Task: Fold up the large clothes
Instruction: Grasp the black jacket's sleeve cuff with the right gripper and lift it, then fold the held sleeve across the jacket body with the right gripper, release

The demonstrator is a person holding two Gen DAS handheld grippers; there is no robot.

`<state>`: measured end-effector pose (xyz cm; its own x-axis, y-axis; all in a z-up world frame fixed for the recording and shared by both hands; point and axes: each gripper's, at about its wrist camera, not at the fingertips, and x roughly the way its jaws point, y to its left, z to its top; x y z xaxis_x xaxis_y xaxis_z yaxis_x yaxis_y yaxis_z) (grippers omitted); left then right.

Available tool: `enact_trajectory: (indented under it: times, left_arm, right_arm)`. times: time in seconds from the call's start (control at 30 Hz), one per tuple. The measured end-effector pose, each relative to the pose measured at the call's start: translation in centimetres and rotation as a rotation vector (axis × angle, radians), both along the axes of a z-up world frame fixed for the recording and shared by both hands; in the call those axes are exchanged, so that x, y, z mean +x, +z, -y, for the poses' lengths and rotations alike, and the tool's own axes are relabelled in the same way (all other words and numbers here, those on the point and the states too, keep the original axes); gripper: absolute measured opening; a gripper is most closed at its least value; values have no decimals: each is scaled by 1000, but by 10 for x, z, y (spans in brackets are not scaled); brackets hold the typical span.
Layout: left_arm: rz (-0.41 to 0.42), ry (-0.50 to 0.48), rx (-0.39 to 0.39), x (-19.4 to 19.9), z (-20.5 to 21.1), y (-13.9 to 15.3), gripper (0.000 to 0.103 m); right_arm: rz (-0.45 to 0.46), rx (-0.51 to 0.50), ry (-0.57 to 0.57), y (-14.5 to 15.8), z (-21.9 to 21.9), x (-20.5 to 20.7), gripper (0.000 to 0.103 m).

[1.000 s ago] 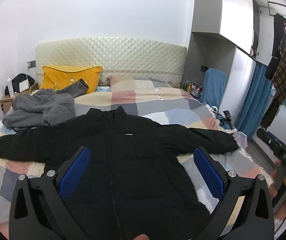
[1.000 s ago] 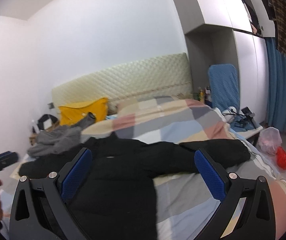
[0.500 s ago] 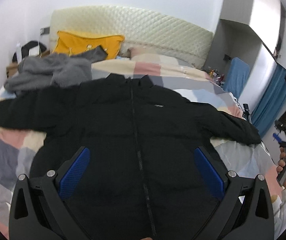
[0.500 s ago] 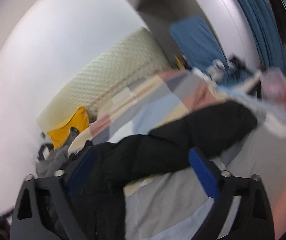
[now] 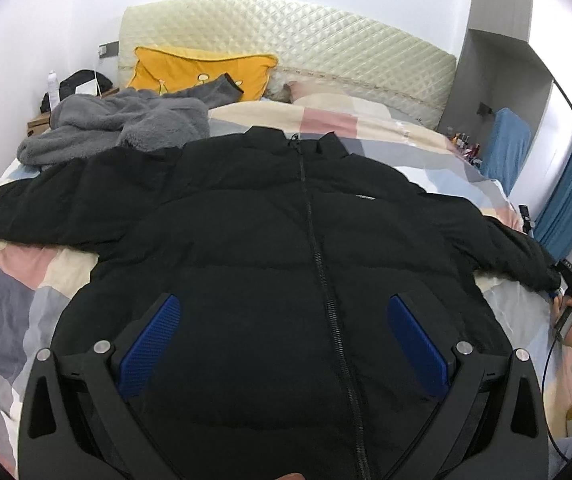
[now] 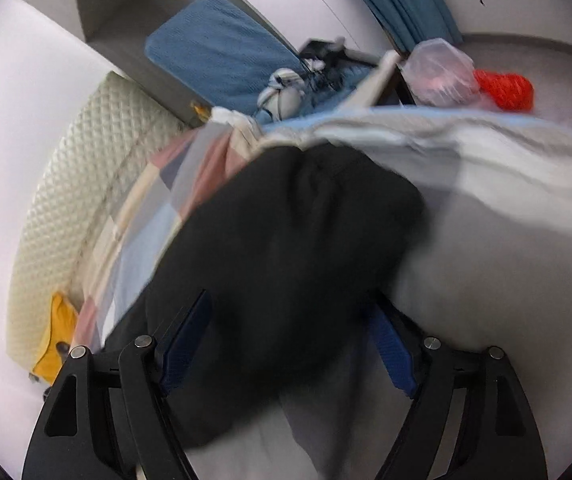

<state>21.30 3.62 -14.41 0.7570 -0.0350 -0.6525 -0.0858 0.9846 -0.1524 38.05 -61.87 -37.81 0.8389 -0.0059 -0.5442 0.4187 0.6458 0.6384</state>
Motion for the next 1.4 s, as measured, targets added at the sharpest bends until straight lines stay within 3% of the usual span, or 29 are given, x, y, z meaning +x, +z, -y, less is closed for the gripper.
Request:
enact_trajectory:
  times: [0.07,0.17,0.2,0.23,0.3,0.4,0.57,0.77,0.87,0.97,1.1,1.23,1.4]
  left_arm:
    - [0,9,30,4,0,-5,103]
    - [-14,13,32,11,0,-11,103]
    - [-19,14,37,13,0,-13,103]
    - [-22,16,43,15,-1,-14,103]
    - [-25,25,51,18,-3,-16,103]
    - [-29,38,34,20,-9,-16,103]
    - [8,73,92,9,-13,-8,103]
    - [28,91,169,-5,-18,0,103]
    - [14,69,147,-8,-20,1,103]
    - [23,45,135,-13,-20,6,103]
    - [77,41,147,-27,-26,16,103]
    - [178,101,92,-53,-57,35,103]
    - [165,120,84,-58,-78,29,103]
  right_arm:
    - [25,-71,14,10,-4,14,79]
    - [55,-74,13,15,-3,25,73]
    - [61,-70,10,15,0,30,54]
    - [56,-80,2,17,2,33,29]
    - [37,-113,-10,22,4,41,15]
    - [48,-170,-32,39,5,39,6]
    - [145,-180,-136,92,1,32,4]
    - [213,-315,-72,181,-41,31,4]
    - [250,-408,-14,225,-75,27,4]
    - [305,-499,68,274,-129,23,5]
    - [379,-544,177,313,-208,17,7]
    - [450,-562,302,337,-288,10,8]
    - [505,-636,511,346,-408,4,8]
